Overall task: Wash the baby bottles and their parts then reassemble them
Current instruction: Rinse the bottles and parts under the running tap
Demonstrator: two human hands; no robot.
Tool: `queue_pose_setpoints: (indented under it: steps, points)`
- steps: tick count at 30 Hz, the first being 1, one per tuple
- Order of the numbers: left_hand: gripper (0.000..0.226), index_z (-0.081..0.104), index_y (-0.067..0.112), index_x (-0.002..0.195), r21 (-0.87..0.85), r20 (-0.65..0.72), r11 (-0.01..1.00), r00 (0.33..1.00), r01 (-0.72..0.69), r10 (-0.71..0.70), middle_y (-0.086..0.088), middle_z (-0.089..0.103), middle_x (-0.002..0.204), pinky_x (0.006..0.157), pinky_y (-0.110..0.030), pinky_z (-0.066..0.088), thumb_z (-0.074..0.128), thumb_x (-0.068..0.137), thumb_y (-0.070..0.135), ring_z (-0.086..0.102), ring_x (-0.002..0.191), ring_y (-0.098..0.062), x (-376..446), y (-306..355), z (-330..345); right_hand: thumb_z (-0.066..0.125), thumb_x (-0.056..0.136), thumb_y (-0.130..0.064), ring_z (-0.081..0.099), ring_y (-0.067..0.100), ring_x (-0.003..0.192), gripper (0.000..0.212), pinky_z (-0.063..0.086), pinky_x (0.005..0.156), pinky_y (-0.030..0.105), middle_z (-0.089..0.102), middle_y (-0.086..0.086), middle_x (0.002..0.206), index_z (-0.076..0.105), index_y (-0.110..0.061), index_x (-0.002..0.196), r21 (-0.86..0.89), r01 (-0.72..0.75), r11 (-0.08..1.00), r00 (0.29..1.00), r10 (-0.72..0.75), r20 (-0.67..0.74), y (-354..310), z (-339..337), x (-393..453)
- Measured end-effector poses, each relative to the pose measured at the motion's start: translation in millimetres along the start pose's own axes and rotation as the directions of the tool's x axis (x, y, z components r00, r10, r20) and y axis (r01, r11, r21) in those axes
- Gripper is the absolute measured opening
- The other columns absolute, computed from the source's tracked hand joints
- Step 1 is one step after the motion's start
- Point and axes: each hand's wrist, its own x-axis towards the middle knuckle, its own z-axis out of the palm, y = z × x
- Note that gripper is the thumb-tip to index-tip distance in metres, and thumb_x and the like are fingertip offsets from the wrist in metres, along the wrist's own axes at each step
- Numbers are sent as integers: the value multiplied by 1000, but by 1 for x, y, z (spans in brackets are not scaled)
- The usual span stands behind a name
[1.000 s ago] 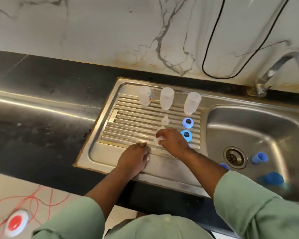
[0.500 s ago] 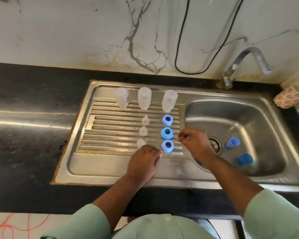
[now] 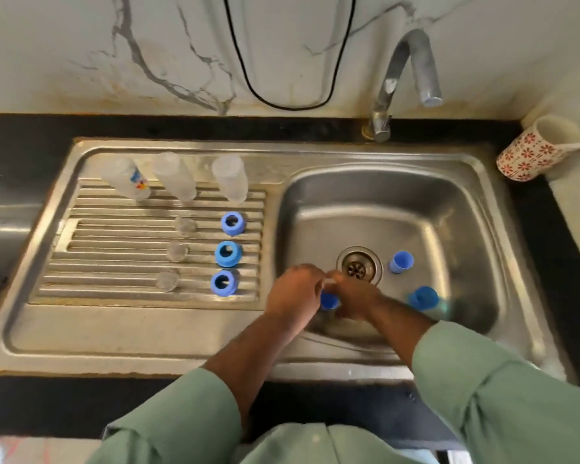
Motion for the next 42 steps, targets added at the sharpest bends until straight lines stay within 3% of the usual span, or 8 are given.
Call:
queue_pose_setpoints:
  steps: [6,11,14,22,26,31,36,42]
  points:
    - [17,78,17,100,-291,-75,874,901,390,-427,3,74,99,83,-14,49,64,91,12,67,91,-11,47,20,16,64,88,-14,61,13,111,43,47,91,19,64,1,123,59,-22,130,455,46,889,997,-11,-79,26,19,5]
    - [10,78,13,86,-658,-123,664,819,356,-560,-9,74,80,81,-39,57,74,84,23,71,84,-30,119,53,-16,65,89,-8,51,10,48,6,39,46,21,56,5,73,60,-11,93,998,49,-25,940,340,-38,54,-37,-17]
    - [26,75,10,100,-676,-232,717,875,169,-425,2,69,85,68,-18,48,75,85,32,62,76,-14,177,97,-49,60,92,-18,56,18,50,7,43,49,25,59,9,70,63,-12,94,966,92,-240,917,399,12,74,-75,-20]
    - [13,73,4,100,-716,-277,692,873,91,-401,-19,69,102,79,-34,60,64,93,10,64,104,-39,248,134,-82,60,93,-27,57,19,57,17,46,56,29,60,11,66,64,-11,95,938,185,-293,925,373,-66,91,-116,-6]
    - [33,62,29,60,-704,-246,685,840,188,-483,6,63,66,80,-50,58,73,85,9,66,75,-24,240,106,-62,62,92,-23,59,20,61,19,48,56,30,61,18,81,62,-7,103,900,185,-396,934,356,-35,88,-122,2]
    - [30,56,36,81,-739,-292,673,884,33,-365,20,61,77,84,-37,58,78,85,15,64,78,-6,224,124,-58,64,91,-21,59,20,61,19,50,58,31,60,20,86,61,-7,104,893,196,-404,924,382,-30,82,-120,10]
    - [8,71,3,80,-632,-316,772,889,63,-331,-14,69,81,81,-44,56,73,86,7,65,79,-31,254,126,-67,63,92,-21,61,20,61,17,53,59,31,62,15,80,61,-9,102,889,229,-398,912,408,-52,82,-124,10]
    - [14,73,3,86,-842,-213,534,862,77,-460,-5,68,74,74,-36,57,62,88,-5,66,71,-22,249,106,-58,64,92,-20,63,20,64,19,55,62,32,65,14,81,63,-8,105,866,228,-445,924,381,-47,85,-127,5]
